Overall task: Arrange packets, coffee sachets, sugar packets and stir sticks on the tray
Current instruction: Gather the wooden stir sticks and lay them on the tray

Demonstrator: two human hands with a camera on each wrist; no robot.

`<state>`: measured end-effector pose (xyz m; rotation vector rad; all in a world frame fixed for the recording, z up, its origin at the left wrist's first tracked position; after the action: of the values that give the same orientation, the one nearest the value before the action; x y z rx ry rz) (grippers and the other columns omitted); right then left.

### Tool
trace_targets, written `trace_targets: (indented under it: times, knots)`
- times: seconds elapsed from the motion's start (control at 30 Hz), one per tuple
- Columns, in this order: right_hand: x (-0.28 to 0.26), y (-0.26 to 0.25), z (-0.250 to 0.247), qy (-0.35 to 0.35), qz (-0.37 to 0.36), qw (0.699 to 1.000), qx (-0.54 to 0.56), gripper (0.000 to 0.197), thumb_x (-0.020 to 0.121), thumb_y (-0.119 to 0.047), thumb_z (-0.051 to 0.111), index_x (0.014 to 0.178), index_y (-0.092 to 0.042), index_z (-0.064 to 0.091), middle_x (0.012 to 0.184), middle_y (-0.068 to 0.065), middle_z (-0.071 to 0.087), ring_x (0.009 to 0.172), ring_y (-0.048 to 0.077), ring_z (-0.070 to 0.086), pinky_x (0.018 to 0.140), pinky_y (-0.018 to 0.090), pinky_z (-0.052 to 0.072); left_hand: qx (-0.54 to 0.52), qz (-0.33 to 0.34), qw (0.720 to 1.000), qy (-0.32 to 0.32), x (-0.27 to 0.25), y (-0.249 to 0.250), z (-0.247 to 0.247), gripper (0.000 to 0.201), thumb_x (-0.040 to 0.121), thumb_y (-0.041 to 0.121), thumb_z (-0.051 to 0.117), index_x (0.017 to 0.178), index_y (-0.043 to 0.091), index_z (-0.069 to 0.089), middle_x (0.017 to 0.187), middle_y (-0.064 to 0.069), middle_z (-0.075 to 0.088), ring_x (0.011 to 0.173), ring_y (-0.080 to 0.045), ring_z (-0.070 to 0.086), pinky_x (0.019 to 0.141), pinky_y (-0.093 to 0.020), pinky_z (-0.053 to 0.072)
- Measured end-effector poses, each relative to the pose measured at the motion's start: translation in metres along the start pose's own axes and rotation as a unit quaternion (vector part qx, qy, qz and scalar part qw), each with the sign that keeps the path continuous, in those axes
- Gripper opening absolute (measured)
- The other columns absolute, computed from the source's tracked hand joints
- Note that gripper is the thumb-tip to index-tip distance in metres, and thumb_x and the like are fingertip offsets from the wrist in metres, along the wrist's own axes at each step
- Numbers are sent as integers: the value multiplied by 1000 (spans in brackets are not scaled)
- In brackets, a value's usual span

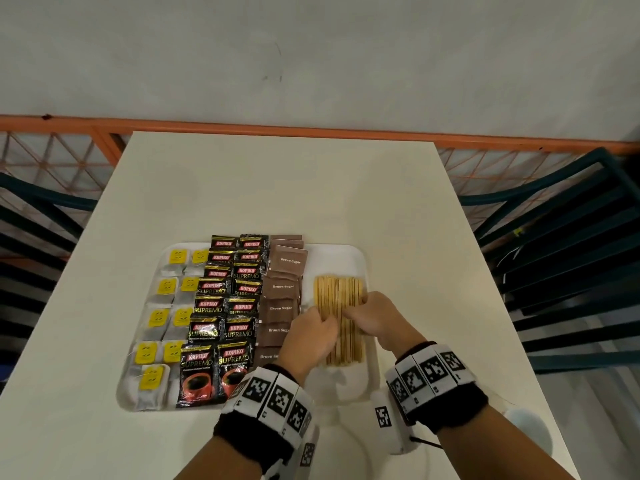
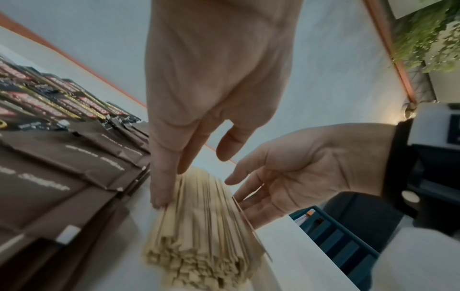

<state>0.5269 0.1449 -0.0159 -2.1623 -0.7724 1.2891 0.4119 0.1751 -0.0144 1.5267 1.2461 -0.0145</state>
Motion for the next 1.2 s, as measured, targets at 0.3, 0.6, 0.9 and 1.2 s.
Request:
trace_targets:
  times: [0.3, 0.6, 0.9, 1.2]
  knots:
    - [-9, -4, -6, 51, -55, 991, -113, 18, 88, -5, 43, 71, -6, 51, 71, 8, 54, 64, 19, 51, 57, 21, 41, 21, 35, 999, 9, -13, 2, -4, 38, 96, 20, 39, 133, 10, 43, 88, 4, 55, 58, -4, 49, 50, -13, 39]
    - [-40, -12, 1, 152, -180, 945, -228, 47, 99, -23, 34, 143, -10, 27, 146, 10, 31, 134, 22, 28, 111, 28, 24, 29, 150, 987, 48, -46, 1, -29, 30, 96, 18, 44, 124, 20, 54, 122, 6, 58, 102, 0, 52, 84, -10, 40]
    - [-39, -5, 43, 125, -217, 918, -308, 63, 93, -41, 5, 145, -9, 23, 151, 9, 27, 141, 23, 18, 118, 33, 6, -29, 158, 975, 155, -85, -65, -97, 34, 91, 6, 51, 91, 39, 59, 94, 16, 66, 88, 6, 61, 69, -9, 45]
    - [-73, 54, 6, 155, -120, 971, -135, 73, 88, -35, 58, 145, -13, 19, 143, 9, 31, 130, 24, 32, 108, 37, 31, 142, -6, 944, 298, -106, -211, -192, 98, 48, 76, 56, 110, 0, 63, 100, -22, 63, 102, -43, 56, 85, -54, 45]
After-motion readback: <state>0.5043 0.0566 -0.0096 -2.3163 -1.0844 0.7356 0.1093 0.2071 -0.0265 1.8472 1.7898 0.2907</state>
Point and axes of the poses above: each hand's wrist, its own x-axis towards the middle knuckle, its own z-axis out of the palm, y = z × x, the point moved 10 cm from there along x, towards the middle knuckle
